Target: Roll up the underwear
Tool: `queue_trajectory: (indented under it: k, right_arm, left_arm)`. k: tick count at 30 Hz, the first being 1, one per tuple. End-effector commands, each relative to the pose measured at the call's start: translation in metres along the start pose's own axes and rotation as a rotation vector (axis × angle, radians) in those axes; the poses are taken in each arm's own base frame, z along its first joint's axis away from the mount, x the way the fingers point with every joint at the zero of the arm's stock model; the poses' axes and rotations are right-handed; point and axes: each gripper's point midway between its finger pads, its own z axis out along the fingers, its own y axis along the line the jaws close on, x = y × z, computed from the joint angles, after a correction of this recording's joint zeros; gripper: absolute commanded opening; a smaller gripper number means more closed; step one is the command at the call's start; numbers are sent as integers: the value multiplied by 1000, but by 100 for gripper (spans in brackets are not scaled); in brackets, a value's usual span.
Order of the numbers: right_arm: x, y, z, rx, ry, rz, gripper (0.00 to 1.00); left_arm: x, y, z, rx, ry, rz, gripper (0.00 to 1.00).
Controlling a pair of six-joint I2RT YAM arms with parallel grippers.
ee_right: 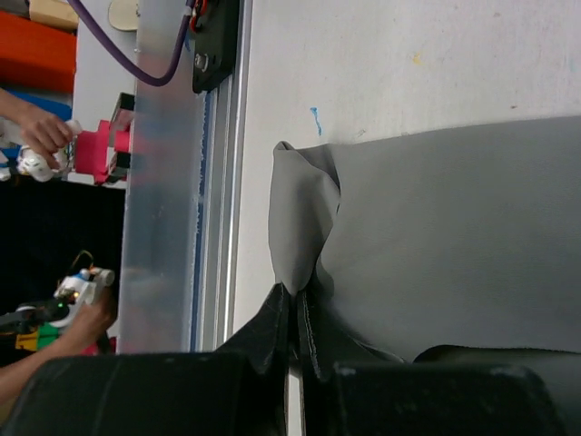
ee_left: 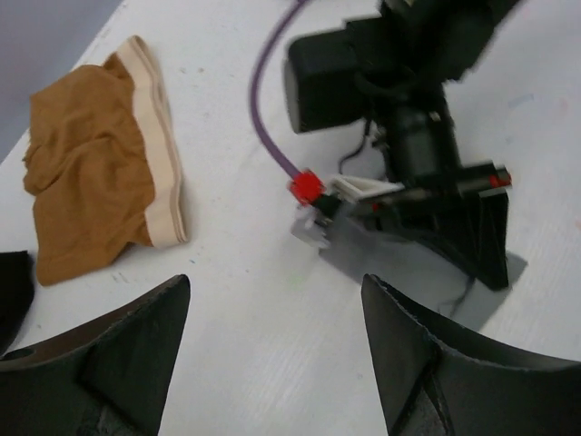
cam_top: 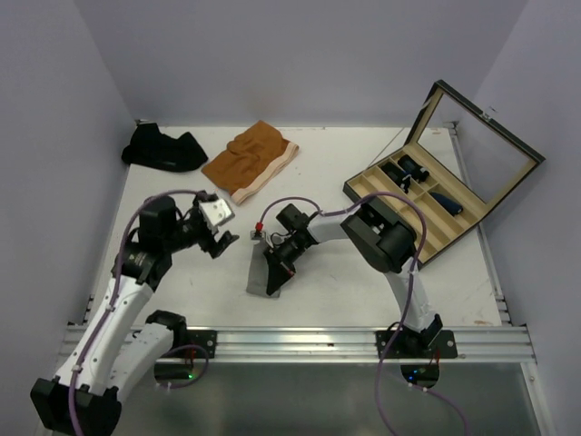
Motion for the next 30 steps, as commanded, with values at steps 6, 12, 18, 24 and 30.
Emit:
queue_trajectory:
  k: [6,12,18,24,30]
  right_arm:
    - [47,-59,-1,159,86,148,0]
    - [49,-63,-3,156,85,173,0]
    - [50,-64,-4,153,82,181,0]
    - [51,-65,-5,151,82,188,0]
    - [51,-66,-6,153,88,177,0]
  left_arm:
    - [104,-91,12,385,176,399,68]
    - [126,-115,27,521,192,490,62]
    - [129,-143,35,603,157,578,60]
    - [132,-160,46,617,166,613,57]
    - [145,-161,56,608,233,606,45]
